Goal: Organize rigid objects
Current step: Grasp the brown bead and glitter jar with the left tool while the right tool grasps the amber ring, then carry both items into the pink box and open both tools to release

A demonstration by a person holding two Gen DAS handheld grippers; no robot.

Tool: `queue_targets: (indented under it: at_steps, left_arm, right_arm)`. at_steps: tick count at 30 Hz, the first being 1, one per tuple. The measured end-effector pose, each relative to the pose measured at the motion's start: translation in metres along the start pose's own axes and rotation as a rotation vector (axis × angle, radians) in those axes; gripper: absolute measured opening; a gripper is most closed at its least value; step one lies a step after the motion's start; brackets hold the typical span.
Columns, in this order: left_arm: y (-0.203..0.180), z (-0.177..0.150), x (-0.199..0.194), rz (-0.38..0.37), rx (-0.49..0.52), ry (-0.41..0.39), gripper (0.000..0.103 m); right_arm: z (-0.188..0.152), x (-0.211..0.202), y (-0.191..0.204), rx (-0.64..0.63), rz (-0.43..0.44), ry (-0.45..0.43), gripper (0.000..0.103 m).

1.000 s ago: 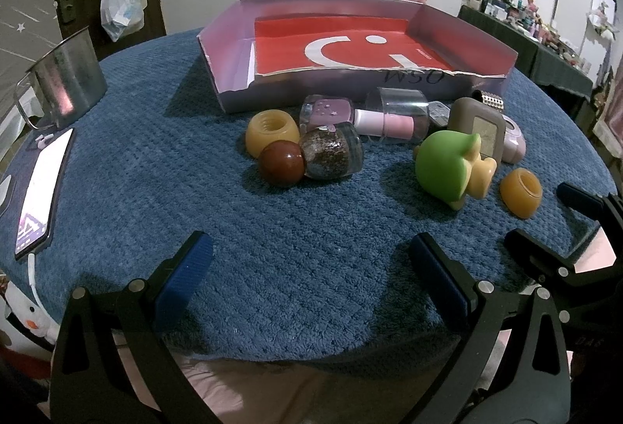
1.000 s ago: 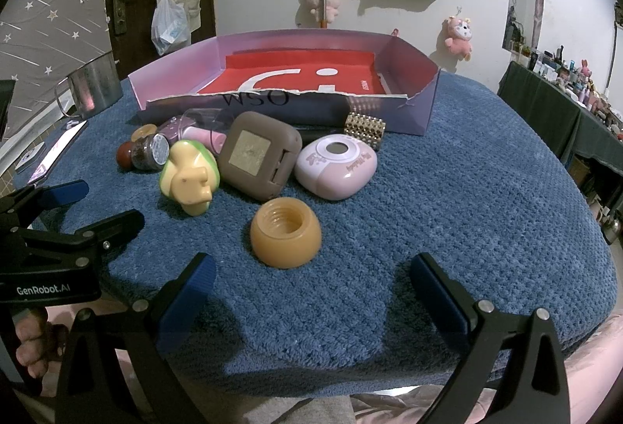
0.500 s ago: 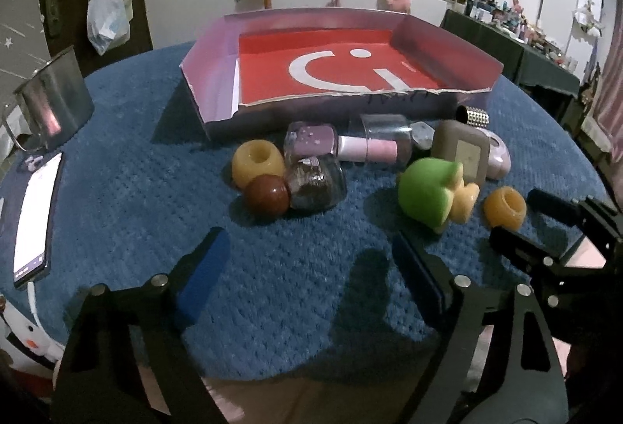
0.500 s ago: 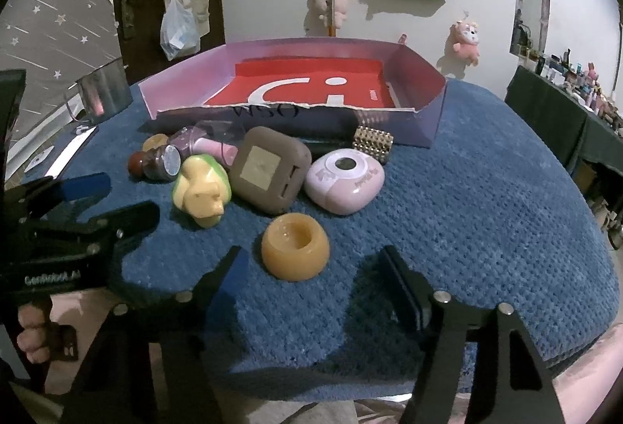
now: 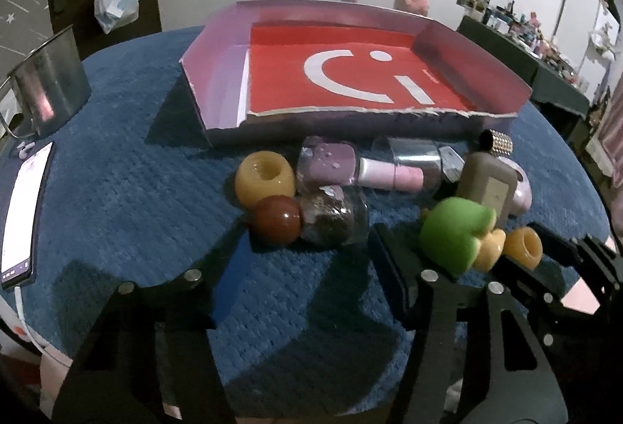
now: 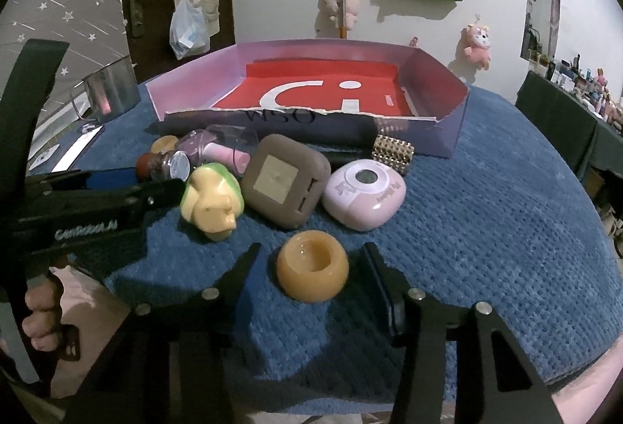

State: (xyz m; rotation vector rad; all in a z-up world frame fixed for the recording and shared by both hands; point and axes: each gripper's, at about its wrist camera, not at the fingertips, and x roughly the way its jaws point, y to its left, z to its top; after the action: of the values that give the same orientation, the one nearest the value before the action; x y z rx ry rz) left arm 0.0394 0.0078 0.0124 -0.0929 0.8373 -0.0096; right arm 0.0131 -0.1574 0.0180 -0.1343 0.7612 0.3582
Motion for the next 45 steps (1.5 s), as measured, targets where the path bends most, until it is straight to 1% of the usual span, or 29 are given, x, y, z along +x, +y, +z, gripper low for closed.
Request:
queue_targets:
  at_steps: [2, 8, 12, 15, 22, 30, 36, 45]
  left_arm:
    - [0.001, 0.002, 0.002, 0.0, -0.007, 0.0, 0.056]
    - [-0.001, 0.006, 0.007, 0.016, -0.008, -0.007, 0.055]
    - [-0.002, 0.005, 0.007, 0.022, -0.001, -0.016, 0.054]
    - [0.0, 0.004, 0.006, 0.013, 0.0, -0.016, 0.054]
    - [-0.004, 0.0, -0.007, -0.003, 0.019, -0.027, 0.054]
    - [-0.007, 0.004, -0.027, -0.01, 0.038, -0.077, 0.054]
    - [-0.008, 0.012, -0.03, -0.01, 0.05, -0.092, 0.054]
    - [-0.011, 0.035, -0.028, -0.023, 0.08, -0.113, 0.054]
  right_arm:
    - [0.001, 0.001, 0.001, -0.004, 0.003, -0.002, 0.048]
    - [0.003, 0.004, 0.004, -0.015, -0.005, -0.006, 0.041]
    - [0.004, 0.004, 0.006, -0.028, -0.011, -0.006, 0.04]
    - [0.004, 0.004, 0.005, -0.024, -0.006, -0.004, 0.04]
    - [0.008, -0.006, 0.003, -0.015, 0.028, -0.021, 0.04]
    - [0.024, -0.018, -0.003, 0.011, 0.079, -0.051, 0.04]
    - [0.04, -0.02, -0.007, 0.013, 0.102, -0.065, 0.04]
    - [0.062, -0.017, -0.015, 0.027, 0.126, -0.08, 0.04]
